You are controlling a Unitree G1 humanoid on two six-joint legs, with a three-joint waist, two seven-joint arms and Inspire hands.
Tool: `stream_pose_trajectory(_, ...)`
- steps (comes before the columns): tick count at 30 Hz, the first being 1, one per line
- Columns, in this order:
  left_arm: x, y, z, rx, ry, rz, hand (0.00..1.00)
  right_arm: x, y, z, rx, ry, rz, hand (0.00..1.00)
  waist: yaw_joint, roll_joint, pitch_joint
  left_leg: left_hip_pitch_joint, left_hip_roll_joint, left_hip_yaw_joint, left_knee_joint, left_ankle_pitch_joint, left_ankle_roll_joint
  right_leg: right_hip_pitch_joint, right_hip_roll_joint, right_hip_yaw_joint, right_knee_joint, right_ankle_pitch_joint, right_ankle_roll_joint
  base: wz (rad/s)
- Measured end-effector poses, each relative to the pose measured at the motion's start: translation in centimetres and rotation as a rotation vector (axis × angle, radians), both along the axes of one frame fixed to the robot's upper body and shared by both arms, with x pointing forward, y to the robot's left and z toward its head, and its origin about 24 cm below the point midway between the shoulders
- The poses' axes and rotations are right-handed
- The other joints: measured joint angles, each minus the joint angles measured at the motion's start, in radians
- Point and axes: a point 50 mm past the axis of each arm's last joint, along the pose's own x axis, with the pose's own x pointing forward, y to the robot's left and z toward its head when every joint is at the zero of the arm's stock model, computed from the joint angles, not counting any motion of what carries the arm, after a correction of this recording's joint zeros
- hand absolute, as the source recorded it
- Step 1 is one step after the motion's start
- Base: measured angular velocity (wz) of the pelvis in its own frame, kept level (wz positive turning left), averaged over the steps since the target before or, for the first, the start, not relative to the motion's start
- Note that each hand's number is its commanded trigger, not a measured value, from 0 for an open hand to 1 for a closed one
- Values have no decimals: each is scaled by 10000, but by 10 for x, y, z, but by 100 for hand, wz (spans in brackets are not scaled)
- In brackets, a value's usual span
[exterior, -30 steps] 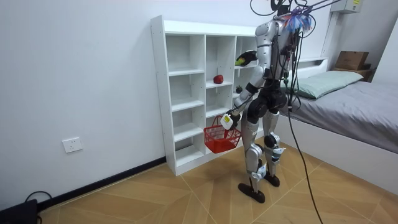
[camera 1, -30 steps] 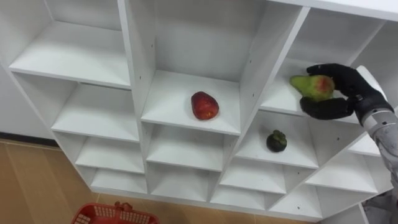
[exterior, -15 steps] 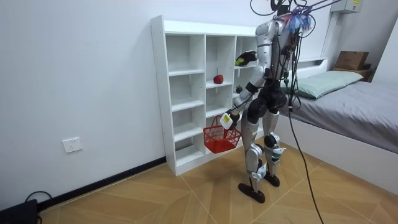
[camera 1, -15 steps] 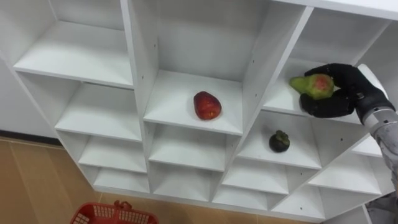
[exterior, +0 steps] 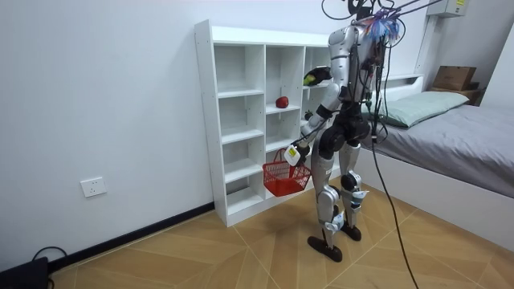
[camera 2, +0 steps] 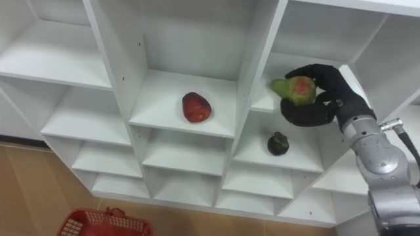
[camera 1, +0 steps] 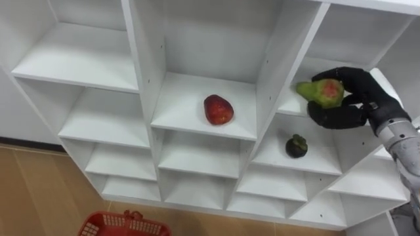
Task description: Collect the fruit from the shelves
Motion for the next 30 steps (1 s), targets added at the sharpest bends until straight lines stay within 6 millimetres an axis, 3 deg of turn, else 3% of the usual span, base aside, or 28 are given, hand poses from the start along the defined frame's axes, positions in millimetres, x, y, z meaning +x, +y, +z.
stream_pose_trajectory(3, 0, -2, 0, -54, -6, -6, 100, -6, 15, 5, 123, -243, 704, 100, -51, 32, -12, -118, -3, 12, 11, 1, 1, -98, -5, 8, 15, 0, 0, 0)
stream_pose_trajectory(14, 6, -11, -2, -393, -176, 130, 100, -29, 28, 13, 40, -122, 1723, 100, -346, 158, -18, 64, 6, 177, 5, 4, 1, -69, 6, 287, 83, 1, 0, -6)
stream_pose_trajectory(23, 16, -12, 0, -379, -407, -31, 100, -45, 45, -13, 560, 1531, 2818, 100, -416, 138, 19, 16, 17, 312, 47, -3, 7, -179, 31, 513, 170, 0, 0, -4)
stream_pose_trajectory(28, 26, -13, 2, -384, -631, -168, 100, -51, 57, -24, 806, 2229, 3506, 100, -416, 14, -57, -235, 15, 304, 86, 8, 16, -468, 25, 498, 168, 15, -10, 0)
stream_pose_trajectory(30, 29, -13, 3, -414, -688, -185, 100, -53, 58, -27, 863, 2506, 3668, 100, -397, -8, -50, -228, 13, 300, 84, 7, 15, -467, 22, 511, 171, 15, -9, 0)
